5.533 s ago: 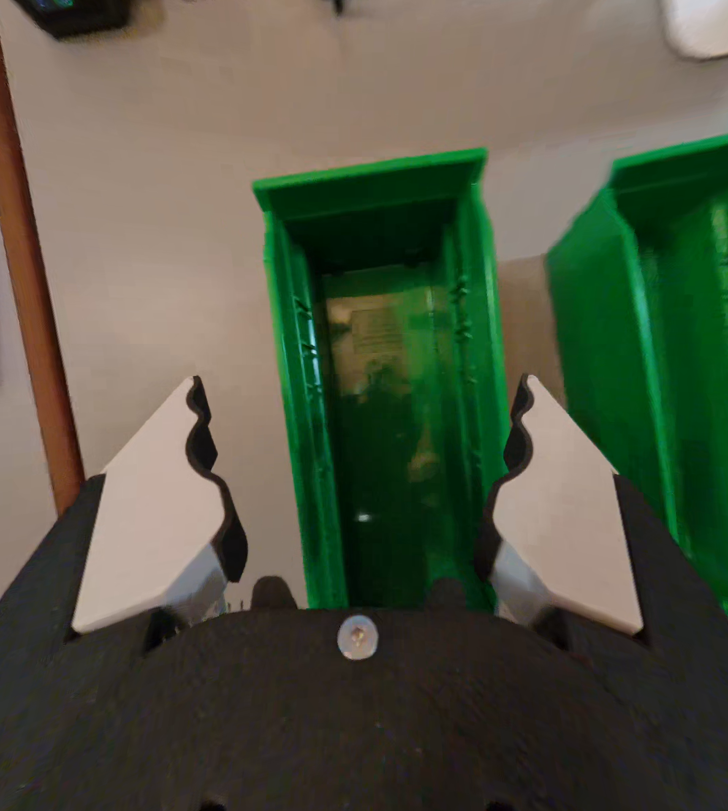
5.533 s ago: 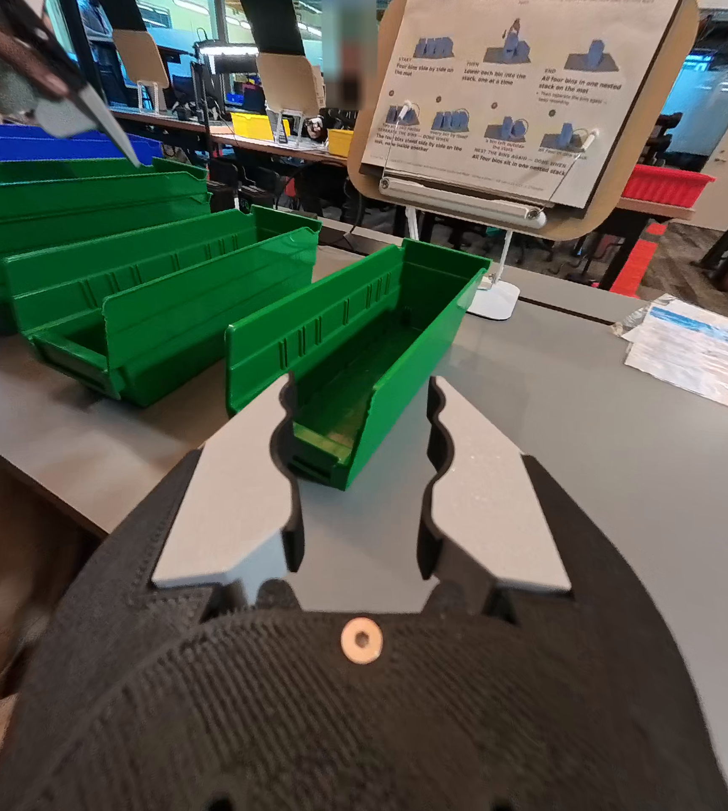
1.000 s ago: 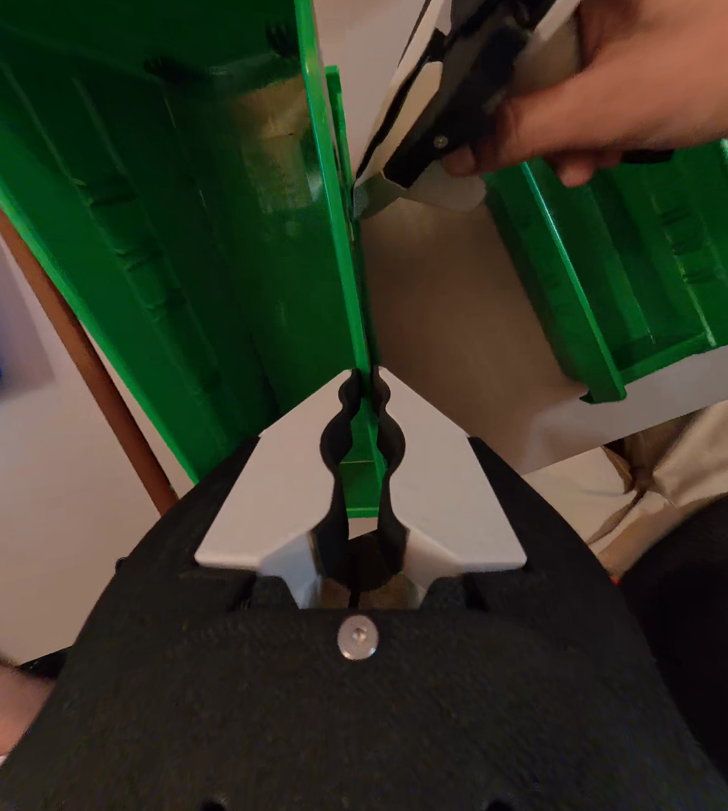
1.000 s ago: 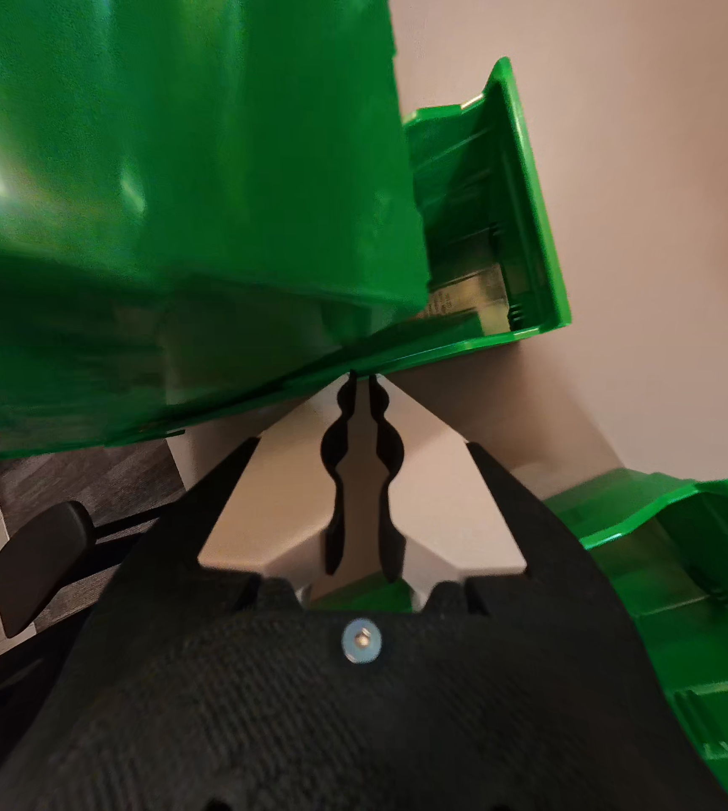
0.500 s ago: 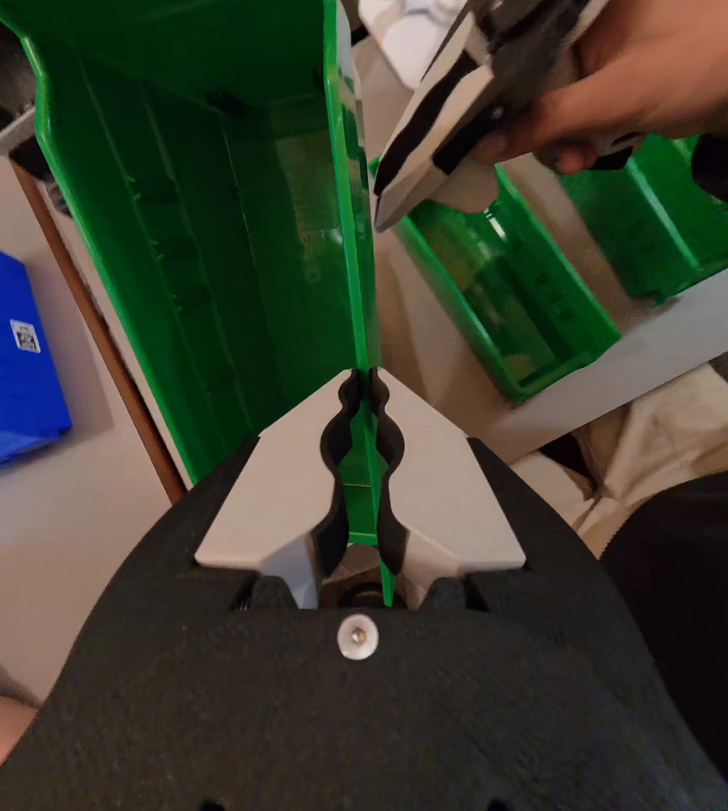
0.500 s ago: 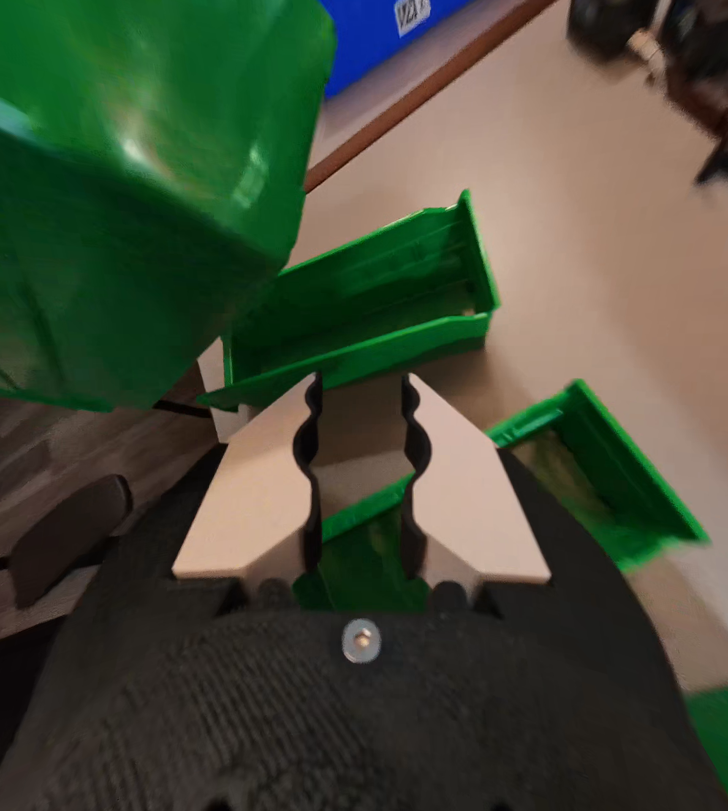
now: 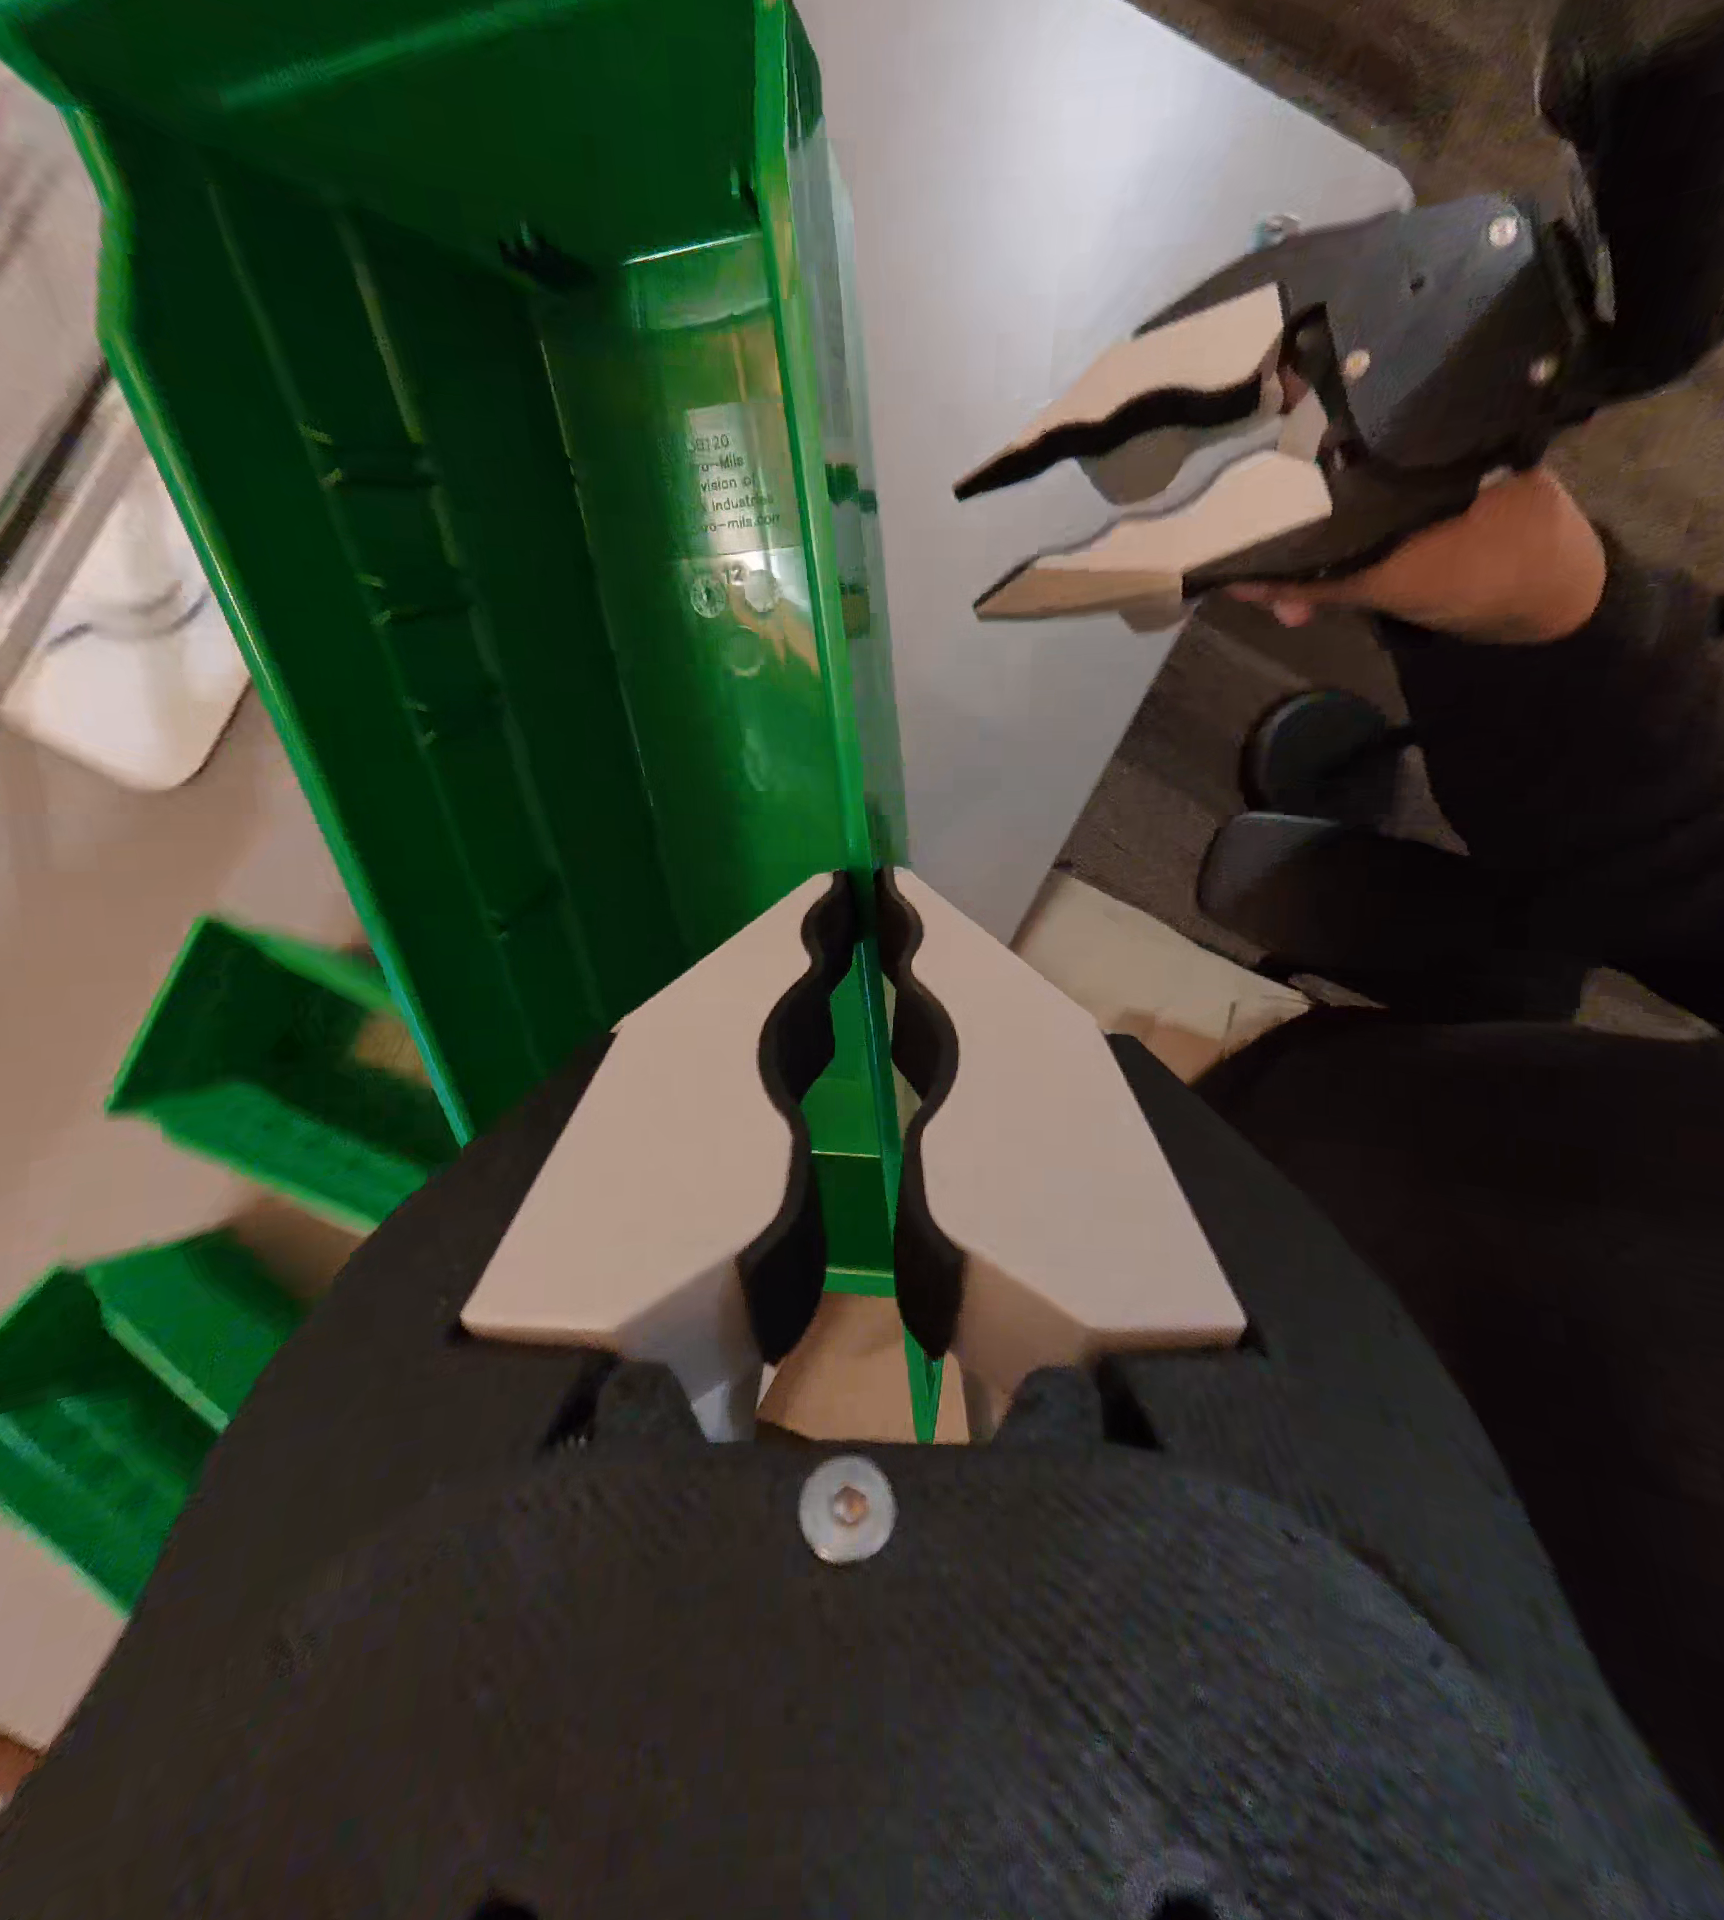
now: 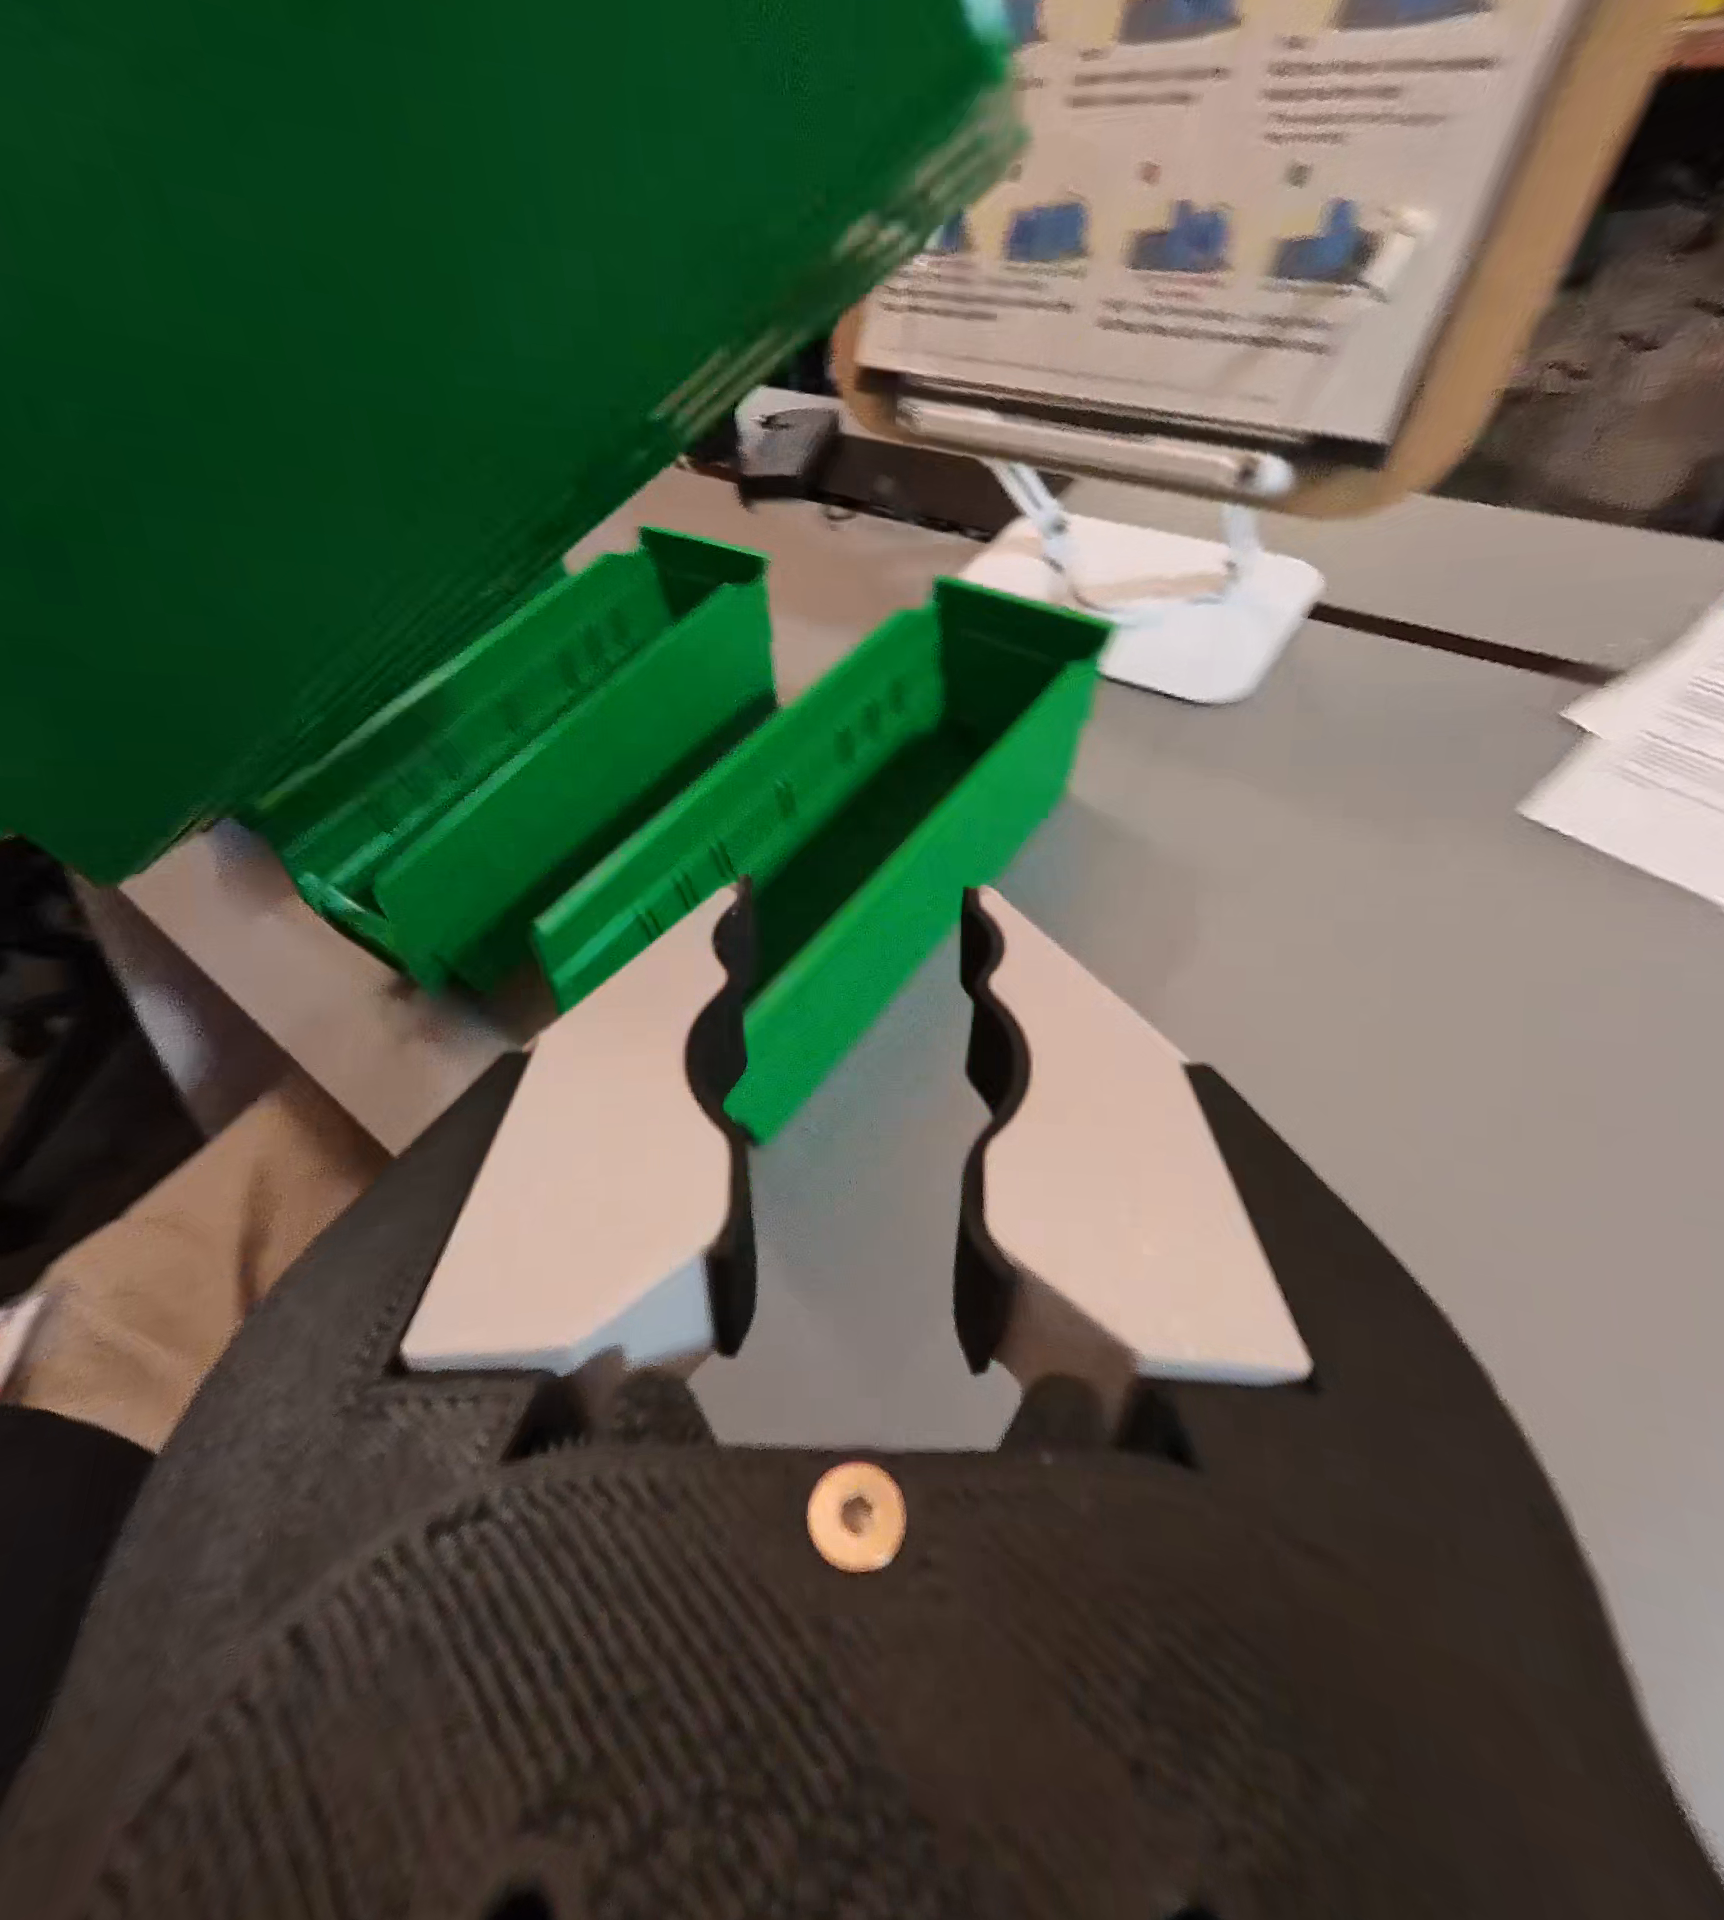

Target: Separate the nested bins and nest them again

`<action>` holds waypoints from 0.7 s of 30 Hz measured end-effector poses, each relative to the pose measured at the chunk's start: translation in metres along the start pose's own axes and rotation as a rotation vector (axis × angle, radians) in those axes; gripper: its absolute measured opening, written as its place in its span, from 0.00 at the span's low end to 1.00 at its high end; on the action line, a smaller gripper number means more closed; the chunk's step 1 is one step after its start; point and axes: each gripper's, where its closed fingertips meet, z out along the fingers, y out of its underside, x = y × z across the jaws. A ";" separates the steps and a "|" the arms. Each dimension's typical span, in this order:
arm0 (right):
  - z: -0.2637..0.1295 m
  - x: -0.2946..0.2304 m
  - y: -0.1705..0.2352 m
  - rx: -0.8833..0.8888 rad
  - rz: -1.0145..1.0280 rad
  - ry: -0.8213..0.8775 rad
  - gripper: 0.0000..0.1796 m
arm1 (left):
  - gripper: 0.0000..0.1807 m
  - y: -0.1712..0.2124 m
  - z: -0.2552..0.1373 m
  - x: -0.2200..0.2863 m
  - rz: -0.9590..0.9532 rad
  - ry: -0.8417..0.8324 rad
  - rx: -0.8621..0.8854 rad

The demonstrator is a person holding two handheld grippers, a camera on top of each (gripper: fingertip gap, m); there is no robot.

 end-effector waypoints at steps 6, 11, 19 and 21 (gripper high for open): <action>-0.091 0.033 0.063 0.072 0.011 0.207 0.22 | 0.02 -0.087 0.122 0.066 0.085 0.120 -0.157; -0.140 0.045 0.101 0.152 0.116 0.276 0.21 | 0.02 -0.118 0.227 0.088 0.093 0.176 -0.332; -0.165 0.037 0.164 0.082 0.189 0.338 0.23 | 0.03 -0.122 0.337 0.061 -0.037 0.171 -0.464; -0.171 0.030 0.172 0.077 0.201 0.338 0.23 | 0.02 -0.119 0.351 0.060 -0.061 0.189 -0.475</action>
